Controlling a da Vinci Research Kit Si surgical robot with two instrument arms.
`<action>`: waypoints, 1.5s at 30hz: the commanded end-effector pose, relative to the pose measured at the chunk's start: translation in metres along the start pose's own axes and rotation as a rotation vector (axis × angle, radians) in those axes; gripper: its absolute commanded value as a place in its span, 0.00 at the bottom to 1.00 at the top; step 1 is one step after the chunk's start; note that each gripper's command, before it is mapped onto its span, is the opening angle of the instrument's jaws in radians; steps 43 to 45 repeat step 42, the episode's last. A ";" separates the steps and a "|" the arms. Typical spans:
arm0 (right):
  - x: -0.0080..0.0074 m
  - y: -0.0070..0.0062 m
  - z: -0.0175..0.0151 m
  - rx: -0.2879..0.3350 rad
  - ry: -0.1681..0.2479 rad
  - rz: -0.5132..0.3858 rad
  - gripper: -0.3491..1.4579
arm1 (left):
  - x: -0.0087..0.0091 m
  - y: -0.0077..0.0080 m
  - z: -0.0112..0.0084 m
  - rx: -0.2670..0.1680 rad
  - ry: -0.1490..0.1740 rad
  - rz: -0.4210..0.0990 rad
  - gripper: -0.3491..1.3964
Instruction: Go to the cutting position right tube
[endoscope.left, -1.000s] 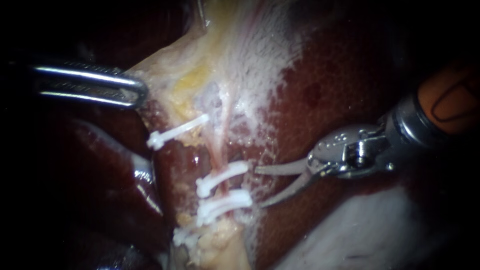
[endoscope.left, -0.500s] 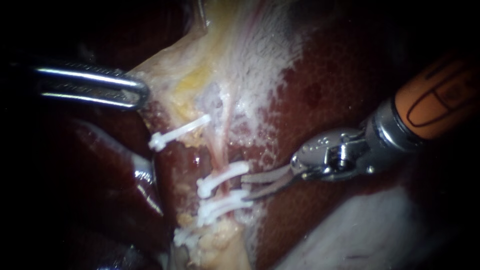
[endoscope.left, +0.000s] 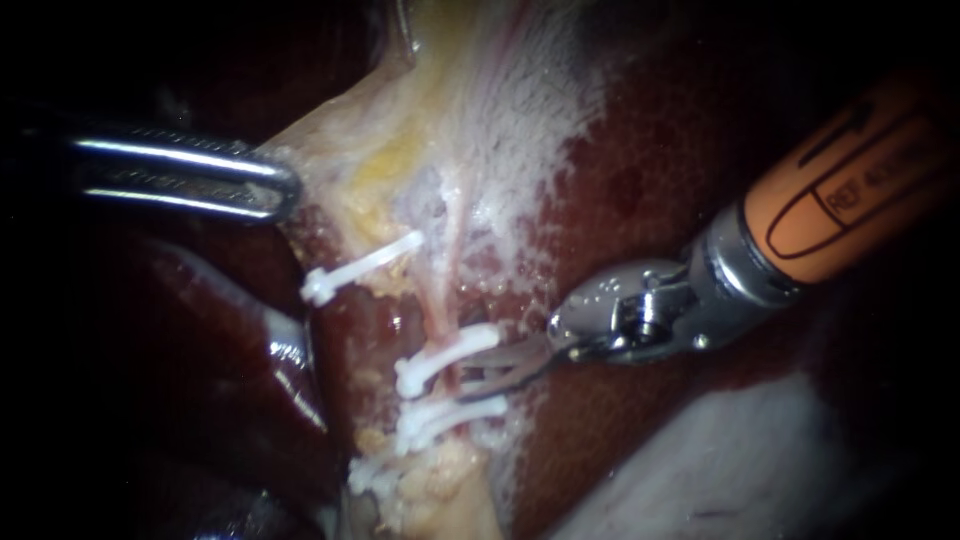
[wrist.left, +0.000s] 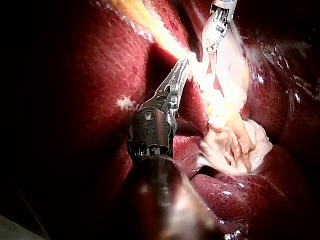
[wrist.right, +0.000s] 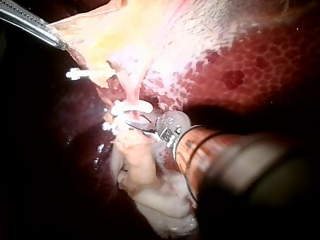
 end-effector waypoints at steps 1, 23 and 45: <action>0.0001 0.0000 0.0002 0.005 -0.003 0.001 0.31 | 0.0000 -0.0001 0.0000 -0.004 0.000 0.000 0.00; 0.0008 0.0004 0.0019 0.028 -0.023 0.010 0.30 | -0.0001 -0.0003 0.0002 -0.004 0.000 0.000 0.00; 0.0007 0.0004 0.0021 0.027 -0.023 0.009 0.30 | 0.0001 -0.0003 0.0003 -0.005 0.000 0.000 0.00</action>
